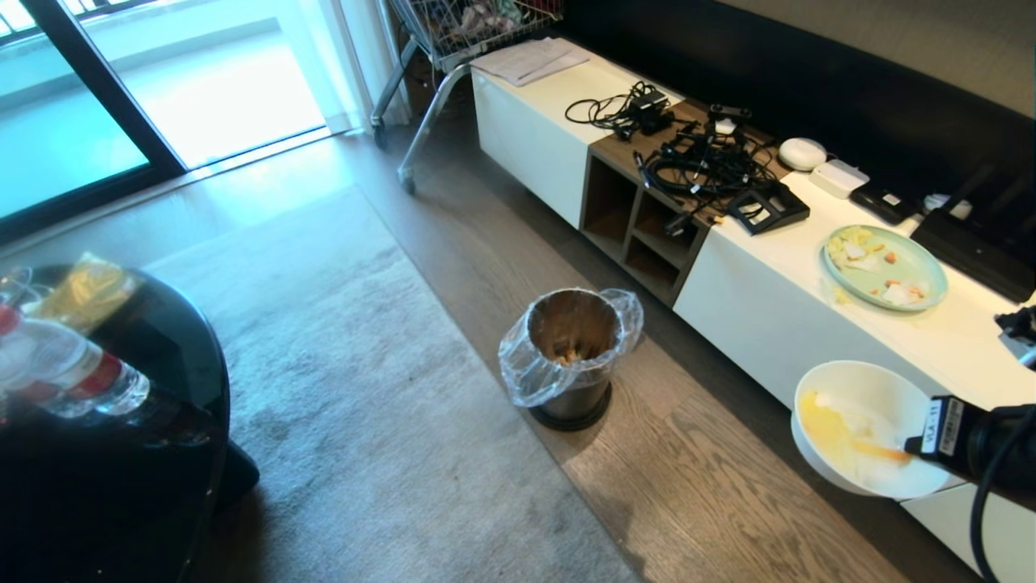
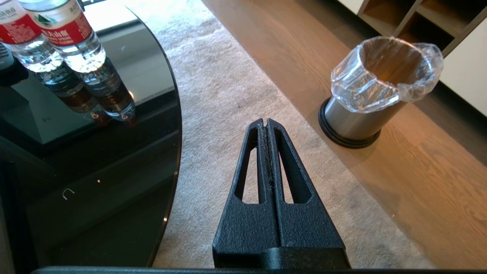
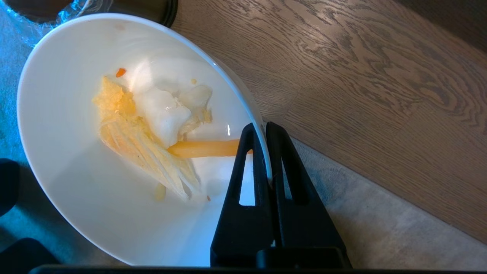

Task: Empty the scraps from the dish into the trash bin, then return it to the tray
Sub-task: Move the bowl over the trash can

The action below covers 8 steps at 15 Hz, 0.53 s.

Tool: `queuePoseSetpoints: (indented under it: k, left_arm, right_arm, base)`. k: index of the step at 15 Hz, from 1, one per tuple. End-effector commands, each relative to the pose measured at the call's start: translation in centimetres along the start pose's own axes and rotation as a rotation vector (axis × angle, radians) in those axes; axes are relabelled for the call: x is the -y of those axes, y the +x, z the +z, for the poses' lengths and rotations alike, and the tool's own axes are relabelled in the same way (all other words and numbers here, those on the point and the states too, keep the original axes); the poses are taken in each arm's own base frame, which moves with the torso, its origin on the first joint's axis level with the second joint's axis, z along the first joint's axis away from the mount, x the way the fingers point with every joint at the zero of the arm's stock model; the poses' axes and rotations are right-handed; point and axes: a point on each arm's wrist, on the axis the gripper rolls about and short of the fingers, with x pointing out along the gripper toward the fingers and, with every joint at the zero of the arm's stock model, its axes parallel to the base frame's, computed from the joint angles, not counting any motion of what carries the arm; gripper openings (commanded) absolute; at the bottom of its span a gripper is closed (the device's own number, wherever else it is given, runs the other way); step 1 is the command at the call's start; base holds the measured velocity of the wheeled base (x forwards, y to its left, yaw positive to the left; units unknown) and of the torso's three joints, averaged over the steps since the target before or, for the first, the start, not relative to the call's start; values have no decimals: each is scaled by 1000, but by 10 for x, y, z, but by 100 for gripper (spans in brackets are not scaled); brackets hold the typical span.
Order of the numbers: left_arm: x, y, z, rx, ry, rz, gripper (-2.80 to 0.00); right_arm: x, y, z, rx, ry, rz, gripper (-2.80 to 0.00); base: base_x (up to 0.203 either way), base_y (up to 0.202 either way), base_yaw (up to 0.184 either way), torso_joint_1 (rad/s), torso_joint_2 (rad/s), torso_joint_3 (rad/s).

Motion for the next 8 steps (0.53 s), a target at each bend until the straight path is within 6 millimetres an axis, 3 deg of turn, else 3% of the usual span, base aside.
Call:
queuePoseSetpoints:
  k: [1,8]
  left_arm:
    - [0,0,0,1,-1,0,-280]
    - [0,0,0,1,-1,0,-280]
  right_arm:
    - [-5,9,4,-15,0,-15,-280]
    - [-18,32,32,55,-2,-6,-280]
  base:
    - [0,0,0,2,2,-200]
    - [0,0,0,3,1,-197]
